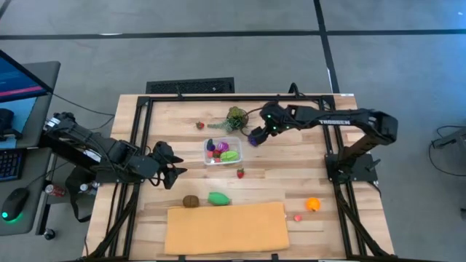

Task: Pick and placing Produce into tupperware
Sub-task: Put the purple grapes into the transparent bin

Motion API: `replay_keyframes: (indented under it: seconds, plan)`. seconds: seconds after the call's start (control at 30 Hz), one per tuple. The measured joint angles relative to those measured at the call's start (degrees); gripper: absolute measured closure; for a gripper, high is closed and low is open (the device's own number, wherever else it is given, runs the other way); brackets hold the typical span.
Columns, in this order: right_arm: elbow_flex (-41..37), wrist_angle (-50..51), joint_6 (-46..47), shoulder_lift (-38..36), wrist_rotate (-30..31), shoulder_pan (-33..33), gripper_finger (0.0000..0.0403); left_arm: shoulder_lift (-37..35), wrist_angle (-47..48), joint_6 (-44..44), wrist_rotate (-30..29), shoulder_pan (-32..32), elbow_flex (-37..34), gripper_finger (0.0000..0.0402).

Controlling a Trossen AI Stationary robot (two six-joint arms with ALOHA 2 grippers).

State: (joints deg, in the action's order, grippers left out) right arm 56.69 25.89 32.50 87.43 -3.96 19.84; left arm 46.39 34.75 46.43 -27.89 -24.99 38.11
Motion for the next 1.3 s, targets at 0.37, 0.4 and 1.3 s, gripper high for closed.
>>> replay_keyframes:
  seconds: [0.37, 0.4, 1.3]
  plan:
    - [3.44, -0.83, 0.07, 8.55, -3.42, 0.09, 0.0162, -0.01, -1.09, -0.04, 0.40, -0.13, 0.00, 0.0193]
    - [3.84, -0.46, -0.02, 8.55, -3.04, 0.17, 0.0162, -0.02, -1.19, 0.04, 0.43, -0.13, 0.00, 0.0193]
    - [13.01, 14.65, -8.51, 8.44, -8.25, 3.76, 0.0163, -0.02, -1.27, 0.81, -1.04, -0.11, 0.02, 0.0193]
